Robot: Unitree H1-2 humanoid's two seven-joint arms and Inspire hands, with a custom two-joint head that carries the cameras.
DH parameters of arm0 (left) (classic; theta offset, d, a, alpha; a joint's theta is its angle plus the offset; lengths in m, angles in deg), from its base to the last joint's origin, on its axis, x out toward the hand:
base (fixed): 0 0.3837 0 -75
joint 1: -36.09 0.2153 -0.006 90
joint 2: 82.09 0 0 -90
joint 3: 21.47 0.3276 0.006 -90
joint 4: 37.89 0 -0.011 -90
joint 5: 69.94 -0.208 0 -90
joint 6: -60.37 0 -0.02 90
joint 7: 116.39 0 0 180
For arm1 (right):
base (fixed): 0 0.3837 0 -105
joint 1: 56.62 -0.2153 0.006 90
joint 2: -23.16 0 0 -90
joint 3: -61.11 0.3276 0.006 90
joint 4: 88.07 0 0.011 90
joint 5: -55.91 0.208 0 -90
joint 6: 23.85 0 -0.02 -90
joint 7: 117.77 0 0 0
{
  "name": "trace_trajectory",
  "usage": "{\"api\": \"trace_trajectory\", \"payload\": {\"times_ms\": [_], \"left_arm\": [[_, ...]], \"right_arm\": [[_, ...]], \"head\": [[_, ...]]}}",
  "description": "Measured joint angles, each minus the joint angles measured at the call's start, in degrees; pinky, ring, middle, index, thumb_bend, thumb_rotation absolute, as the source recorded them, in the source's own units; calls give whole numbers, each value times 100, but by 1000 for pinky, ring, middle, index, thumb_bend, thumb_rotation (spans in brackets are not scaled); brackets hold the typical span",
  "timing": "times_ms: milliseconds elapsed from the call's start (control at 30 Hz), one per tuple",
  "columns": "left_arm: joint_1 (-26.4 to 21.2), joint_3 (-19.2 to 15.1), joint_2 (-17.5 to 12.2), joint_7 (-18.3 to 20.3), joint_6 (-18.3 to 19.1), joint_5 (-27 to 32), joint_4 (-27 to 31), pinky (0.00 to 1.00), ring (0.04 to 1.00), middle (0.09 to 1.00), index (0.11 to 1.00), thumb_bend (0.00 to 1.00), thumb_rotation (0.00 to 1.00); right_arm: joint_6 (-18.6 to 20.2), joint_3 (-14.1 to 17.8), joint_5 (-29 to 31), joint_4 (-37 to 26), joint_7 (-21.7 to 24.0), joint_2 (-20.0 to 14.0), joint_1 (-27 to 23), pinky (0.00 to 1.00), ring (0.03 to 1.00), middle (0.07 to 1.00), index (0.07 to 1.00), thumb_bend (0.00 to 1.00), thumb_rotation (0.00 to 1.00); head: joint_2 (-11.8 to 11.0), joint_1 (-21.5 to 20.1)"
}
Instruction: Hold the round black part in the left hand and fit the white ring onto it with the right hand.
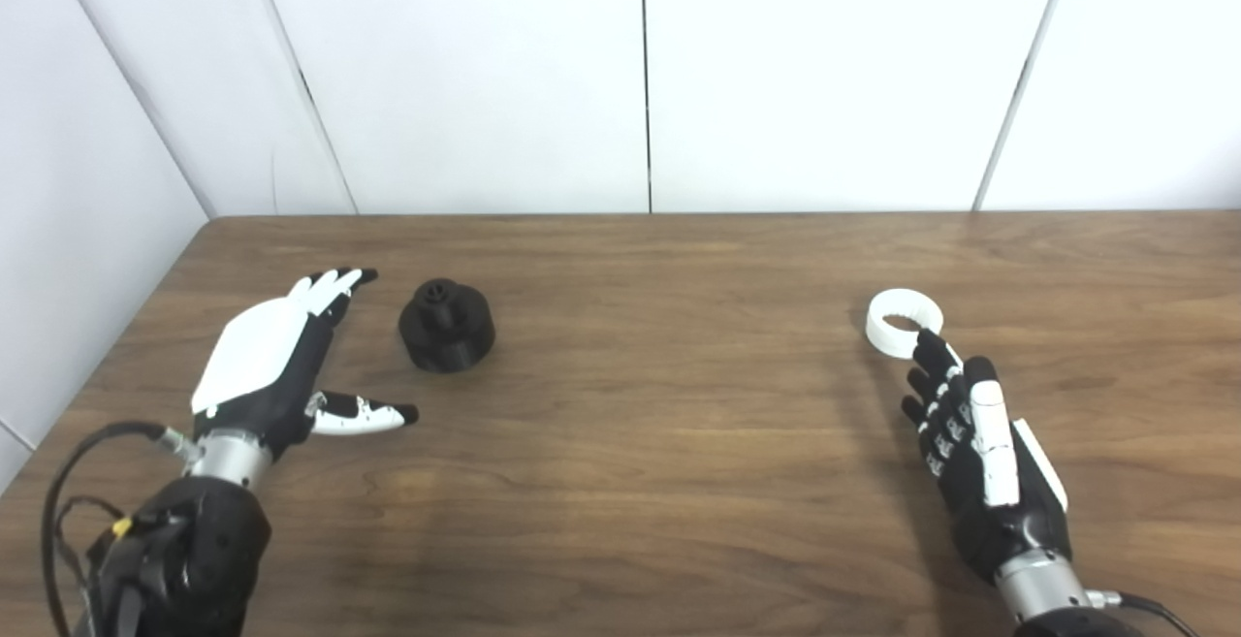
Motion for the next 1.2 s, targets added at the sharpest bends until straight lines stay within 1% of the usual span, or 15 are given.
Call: {"api": "trace_trajectory", "payload": {"times_ms": [67,200,367,467,567,700,833,933,1067,1200], "left_arm": [[-127,46,-72,35,-108,-37,-156,861,992,971,903,921,330],[-365,130,-199,222,-277,-43,-504,867,995,976,899,931,348],[-651,245,-317,458,-353,-74,-941,880,988,963,891,952,362],[-829,312,-334,503,-398,-83,-1214,894,991,964,896,943,339],[-1071,335,-341,599,-418,-75,-1603,902,998,971,898,935,316],[-1384,434,-360,683,-418,-70,-1982,914,1000,973,893,952,328],[-1568,594,-371,736,-410,-99,-2189,919,999,974,890,957,348],[-1658,682,-381,830,-372,-166,-2359,925,1000,974,889,955,323],[-1787,722,-405,839,-357,-195,-2561,937,1000,974,883,955,321],[-1942,773,-437,852,-359,-204,-2737,927,1000,972,873,963,322]], "right_arm": [[0,-8,-10,0,0,0,0,1000,1000,975,947,581,1000],[-7,-15,-9,0,2,-1,1,1000,1000,974,951,587,1000],[-49,-18,-10,6,5,-9,1,1000,1000,973,956,577,1000],[-73,-24,-8,31,10,-22,1,1000,1000,975,957,577,1000],[-76,-34,-10,35,12,-37,-1,1000,1000,971,955,576,1000],[-77,-48,-55,35,8,-44,0,1000,1000,965,954,588,1000],[-76,-48,-78,35,6,-49,2,1000,999,968,957,593,1000],[-76,-48,-85,35,8,-65,6,1000,994,960,952,587,1000],[-76,-46,-91,33,8,-84,19,1000,989,952,948,594,1000],[-86,-50,-113,33,14,-95,25,1000,979,943,946,583,1000]], "head": [[0,0],[-18,0],[-44,0],[-62,9],[-62,-17],[-70,-35],[-88,-44],[-97,-44],[-97,-44],[-97,-53]]}}
